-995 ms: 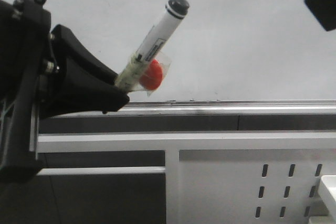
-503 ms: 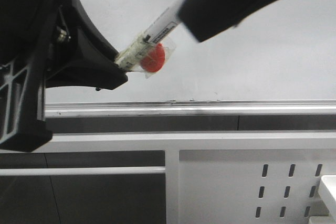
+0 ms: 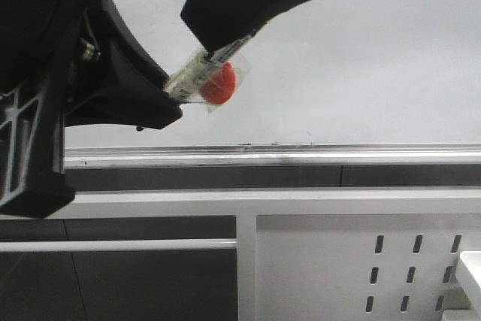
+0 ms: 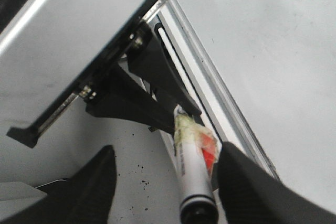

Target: Write number 1 on whiteboard

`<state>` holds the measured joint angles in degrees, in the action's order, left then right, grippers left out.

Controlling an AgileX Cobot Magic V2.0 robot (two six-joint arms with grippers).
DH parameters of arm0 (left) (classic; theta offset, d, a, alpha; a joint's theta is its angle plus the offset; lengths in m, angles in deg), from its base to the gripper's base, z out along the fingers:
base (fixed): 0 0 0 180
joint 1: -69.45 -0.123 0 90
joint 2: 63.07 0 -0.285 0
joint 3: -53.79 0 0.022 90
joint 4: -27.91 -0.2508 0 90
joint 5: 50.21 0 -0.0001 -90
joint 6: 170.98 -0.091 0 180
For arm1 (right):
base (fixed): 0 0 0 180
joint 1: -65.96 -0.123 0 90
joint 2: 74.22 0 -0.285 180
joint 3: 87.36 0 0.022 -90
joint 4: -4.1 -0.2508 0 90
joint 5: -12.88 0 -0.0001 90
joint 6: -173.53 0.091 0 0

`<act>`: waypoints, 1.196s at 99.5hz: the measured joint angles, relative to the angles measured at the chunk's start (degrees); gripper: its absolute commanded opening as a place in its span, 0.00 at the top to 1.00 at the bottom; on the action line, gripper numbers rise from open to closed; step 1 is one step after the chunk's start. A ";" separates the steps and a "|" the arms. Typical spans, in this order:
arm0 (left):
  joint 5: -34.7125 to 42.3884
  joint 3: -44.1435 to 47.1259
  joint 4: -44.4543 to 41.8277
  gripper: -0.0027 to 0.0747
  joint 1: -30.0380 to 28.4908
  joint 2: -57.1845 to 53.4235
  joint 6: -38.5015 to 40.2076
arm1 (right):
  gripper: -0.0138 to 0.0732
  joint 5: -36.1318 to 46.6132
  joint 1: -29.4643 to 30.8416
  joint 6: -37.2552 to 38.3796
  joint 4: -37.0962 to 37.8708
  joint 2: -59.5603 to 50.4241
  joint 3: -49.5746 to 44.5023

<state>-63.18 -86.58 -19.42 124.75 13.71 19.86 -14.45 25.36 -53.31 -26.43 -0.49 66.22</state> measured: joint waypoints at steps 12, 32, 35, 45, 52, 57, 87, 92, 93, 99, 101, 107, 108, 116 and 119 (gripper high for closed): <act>0.00 0.00 0.00 0.99 0.00 0.00 0.00 | 0.55 0.00 0.00 0.00 0.00 0.00 0.00; -0.14 -0.19 0.00 0.99 0.00 0.00 -0.23 | 0.80 0.56 0.00 -0.12 0.00 0.00 0.00; -0.30 -0.43 0.00 0.99 0.00 0.00 -0.35 | 0.85 0.84 0.00 -0.12 0.00 0.00 0.11; -1.50 -1.46 0.00 0.99 0.00 0.00 -0.44 | 0.93 2.25 0.11 -0.25 0.49 0.00 0.19; -2.30 -2.08 0.00 0.99 0.00 0.00 -0.44 | 0.93 2.80 0.22 -0.46 0.51 0.00 0.34; -2.59 -2.49 0.00 0.99 0.00 0.00 -0.57 | 0.93 3.03 0.21 -0.46 0.51 0.00 0.38; -2.92 -2.75 0.10 0.94 0.00 0.11 -0.57 | 0.93 2.29 0.33 -0.46 1.27 0.00 0.61; -2.92 -2.75 0.32 0.88 0.00 0.11 -0.57 | 0.93 2.15 0.33 -0.46 1.31 0.00 0.61; -2.92 -2.75 0.33 0.86 0.00 0.11 -0.57 | 0.93 2.15 0.33 -0.46 1.31 0.00 0.61; -2.92 -2.75 1.15 0.71 0.00 0.11 -0.57 | 0.93 1.92 0.33 -0.46 1.40 0.00 0.61; -2.92 -2.75 1.37 0.65 0.00 0.11 -0.57 | 0.93 1.80 0.33 -0.46 1.40 0.00 0.61; -2.92 -2.79 2.34 0.51 0.00 0.11 -0.57 | 0.93 1.43 0.33 -0.46 1.40 0.00 0.61; -2.92 -2.79 2.34 0.48 0.00 0.11 -0.57 | 0.93 1.33 0.33 -0.46 1.40 0.00 0.61; -2.92 -2.92 3.84 0.42 0.00 -0.58 -0.57 | 0.93 0.76 0.33 -0.46 1.40 0.00 0.61; -2.81 -3.14 4.59 0.42 0.00 -1.01 -0.57 | 0.93 0.73 0.33 -0.46 1.29 0.00 0.61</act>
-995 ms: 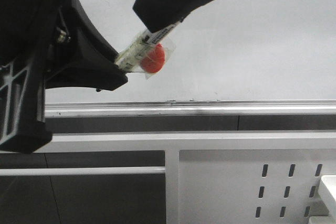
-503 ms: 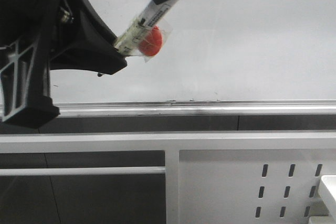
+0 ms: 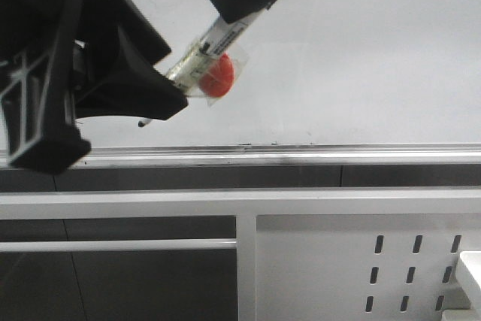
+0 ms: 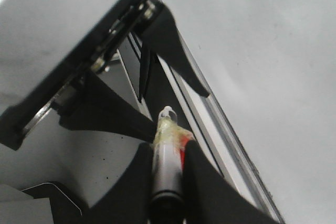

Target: Write number 1 on whiteboard

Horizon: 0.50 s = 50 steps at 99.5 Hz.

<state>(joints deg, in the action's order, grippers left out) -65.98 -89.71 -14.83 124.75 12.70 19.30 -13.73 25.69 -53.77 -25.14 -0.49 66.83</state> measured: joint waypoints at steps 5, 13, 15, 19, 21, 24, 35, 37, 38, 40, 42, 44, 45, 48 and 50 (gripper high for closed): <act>0.00 -0.13 1.70 0.43 0.00 -1.21 0.00 | 0.93 -0.09 0.00 0.00 -0.12 0.00 0.00; 0.00 -0.13 5.33 0.43 0.00 -3.58 0.10 | 0.93 0.44 0.00 0.00 -0.23 0.00 0.00; 0.00 -0.13 6.26 0.43 0.00 -4.39 0.10 | 0.93 0.44 0.00 0.00 -0.23 0.00 0.00; 0.10 -0.13 7.89 0.43 0.00 -6.22 0.22 | 0.93 0.44 0.00 0.26 -0.23 0.00 0.00; 0.10 -0.13 8.95 0.45 0.00 -6.87 0.33 | 0.93 0.44 0.00 0.58 -0.23 0.00 0.00; 0.10 -0.01 10.28 0.47 0.00 -8.54 0.64 | 0.92 0.47 0.00 1.04 -0.33 0.00 0.00; 0.48 1.41 13.48 0.63 0.00 -13.89 3.66 | 0.92 1.49 0.00 3.26 -0.31 0.00 -0.24; 0.84 1.91 13.75 0.65 -0.26 -14.98 4.49 | 0.92 1.96 0.00 3.62 -0.36 0.00 -0.44; 0.96 2.27 13.73 0.68 -0.28 -15.70 5.10 | 0.92 2.30 0.00 3.75 -0.36 0.00 -0.53; 1.44 2.88 14.03 0.71 -0.62 -16.81 5.94 | 0.92 2.64 0.00 4.17 -0.36 0.00 -0.80; 2.01 3.31 14.14 0.74 -0.94 -17.93 6.55 | 0.92 3.15 0.00 4.56 -0.47 0.00 -1.16; 2.71 4.01 14.14 0.76 -1.34 -18.67 7.50 | 0.92 3.81 0.00 4.95 -0.45 -0.14 -1.59; 2.92 4.51 14.14 0.78 -1.48 -19.40 8.09 | 0.92 4.28 0.00 5.07 -0.45 -0.15 -1.75; 4.00 5.54 14.34 0.81 -2.15 -20.95 9.34 | 0.92 5.40 0.00 5.58 -0.49 -0.43 -2.50; 4.85 6.34 14.38 0.83 -2.70 -22.12 10.24 | 0.92 6.28 0.00 6.03 -0.59 -0.82 -3.17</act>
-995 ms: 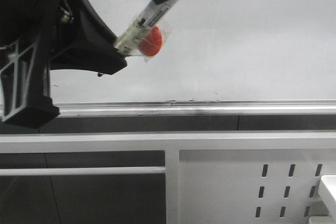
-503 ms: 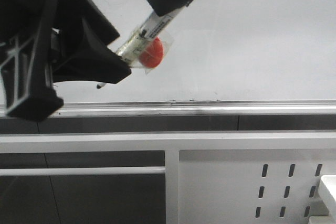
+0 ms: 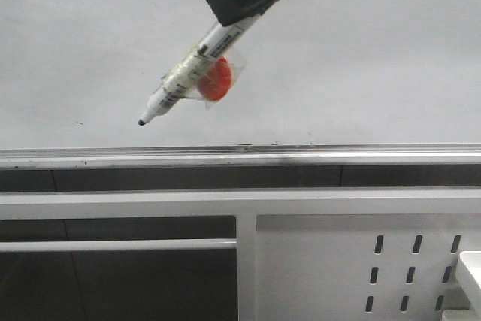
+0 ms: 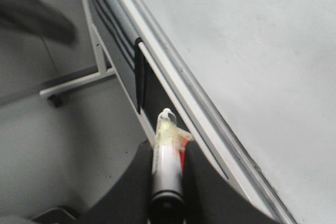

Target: Write number 1 on whiteboard

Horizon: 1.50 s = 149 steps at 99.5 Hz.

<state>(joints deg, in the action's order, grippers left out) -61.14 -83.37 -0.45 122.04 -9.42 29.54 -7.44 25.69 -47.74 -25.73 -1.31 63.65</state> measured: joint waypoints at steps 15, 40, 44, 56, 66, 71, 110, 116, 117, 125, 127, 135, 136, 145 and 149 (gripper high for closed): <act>7.23 5.65 0.73 0.99 -5.66 -8.03 3.18 | 0.92 6.63 0.00 3.50 -0.34 -3.92 -5.43; 19.78 15.13 11.09 0.99 -16.59 -13.62 3.84 | 0.92 8.05 0.00 4.30 -0.37 -11.01 -8.40; 22.24 16.74 12.95 0.99 -18.01 -13.62 3.84 | 0.92 7.96 0.00 4.30 -0.37 -11.28 -8.40; 30.23 20.59 16.46 0.99 -21.14 -13.62 3.84 | 0.92 7.82 0.00 4.30 -0.37 -11.40 -8.40; 33.57 21.47 17.17 0.99 -22.00 -13.62 3.84 | 0.92 8.06 0.00 4.30 -0.55 -11.40 -8.53; 33.96 21.51 17.27 0.99 -22.12 -13.62 3.84 | 0.92 8.71 0.00 4.39 -0.86 -11.40 -8.53; 34.17 21.60 17.49 0.99 -22.20 -13.62 3.84 | 0.92 19.32 0.13 4.39 -2.68 -11.40 -8.53; 34.26 21.60 17.49 0.99 -22.20 -13.62 3.84 | 0.92 19.41 0.55 4.39 -2.68 -11.40 -8.53; 34.26 21.60 17.49 0.99 -22.20 -13.62 3.84 | 0.92 19.41 0.79 4.39 -2.68 -11.40 -8.53; 34.39 21.60 17.49 0.99 -22.20 -13.62 3.84 | 0.92 19.45 1.74 4.39 -2.68 -11.40 -8.53; 34.39 21.60 17.49 0.99 -22.20 -13.62 3.84 | 0.92 19.45 2.03 4.39 -2.68 -11.40 -8.53; 34.39 21.60 17.49 0.99 -22.20 -13.62 3.84 | 0.92 19.55 2.63 4.39 -2.68 -11.40 -8.53; 34.39 21.60 17.49 0.99 -22.20 -13.62 3.84 | 0.92 19.55 2.66 4.39 -2.68 -11.40 -8.53; 34.39 21.60 17.49 0.99 -22.20 -13.62 3.84 | 0.92 19.55 2.76 4.39 -2.75 -11.40 -8.53; 34.39 21.60 17.49 0.99 -22.20 -13.62 3.84 | 0.92 19.55 2.76 4.39 -2.75 -11.40 -8.53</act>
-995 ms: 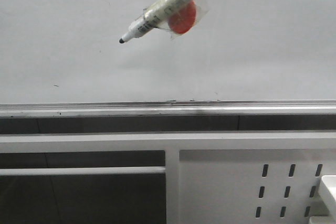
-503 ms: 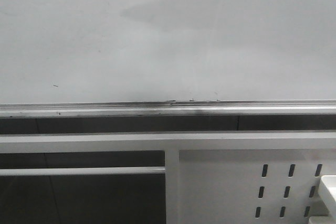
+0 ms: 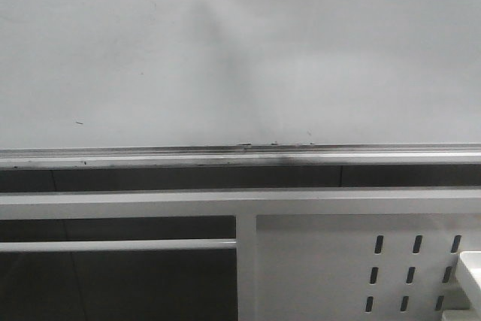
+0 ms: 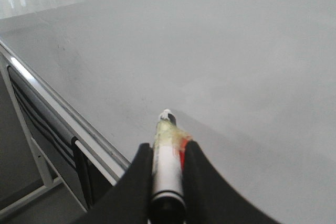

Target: Write number 1 on whiteboard

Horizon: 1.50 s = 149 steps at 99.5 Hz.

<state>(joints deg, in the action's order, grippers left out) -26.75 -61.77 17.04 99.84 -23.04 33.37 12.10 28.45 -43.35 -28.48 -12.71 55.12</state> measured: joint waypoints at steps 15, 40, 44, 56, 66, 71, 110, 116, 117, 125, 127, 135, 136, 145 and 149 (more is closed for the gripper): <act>0.12 0.00 0.00 0.99 0.00 0.00 0.00 | 0.92 0.78 0.89 0.00 0.24 0.00 0.00; 0.79 0.00 0.00 0.99 0.00 0.00 0.00 | 0.92 -0.49 3.58 0.00 0.24 0.96 0.00; 0.95 0.00 0.00 0.99 0.00 0.00 0.00 | 0.92 -1.19 3.85 0.00 0.24 1.73 0.00; 1.09 0.00 0.00 0.99 0.00 0.00 0.00 | 0.92 -3.60 4.24 0.00 0.24 5.30 0.00; 1.19 0.00 0.00 0.99 0.00 0.00 0.00 | 0.92 -4.21 4.33 0.00 0.24 8.77 0.00; 1.19 0.00 0.00 0.99 0.00 0.00 -0.37 | 0.92 -4.21 4.33 0.00 0.24 10.00 0.00; 1.40 0.00 -10.06 0.99 0.00 0.00 -1.04 | 0.92 -17.49 -0.43 0.00 1.74 4.46 1.13; 1.85 0.00 -15.31 0.99 0.00 0.00 -1.04 | 0.92 -22.00 -0.97 -0.11 2.22 3.80 2.44; 1.80 0.00 -16.70 0.99 0.00 0.00 -1.04 | 0.92 -23.11 -1.08 -0.11 2.20 3.82 2.62; 2.82 0.00 -24.32 0.97 0.00 0.00 -1.04 | 0.92 -28.34 -1.11 -0.11 3.17 4.02 4.79; 3.09 0.00 -26.19 0.95 0.00 0.15 -1.11 | 0.92 -29.43 -1.11 -0.11 3.45 4.10 5.39; 3.76 0.00 -31.80 0.80 0.24 1.53 -1.16 | 0.92 -32.14 -1.20 -0.11 4.88 4.77 7.79; 3.87 0.00 -32.61 0.79 0.24 1.70 -1.27 | 0.92 -32.41 -1.20 -0.11 5.11 4.79 7.98; 5.18 0.00 -35.73 0.56 0.33 4.33 -1.30 | 0.92 -33.99 -1.20 -0.11 6.69 5.71 10.55; 5.74 0.00 -36.20 0.48 0.33 5.79 -1.39 | 0.92 -34.70 -1.20 -0.11 7.60 6.25 11.69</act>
<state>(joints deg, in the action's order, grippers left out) -21.01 -61.77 -19.16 100.17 -17.25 31.98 -22.60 27.25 -43.46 -20.88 -6.46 66.82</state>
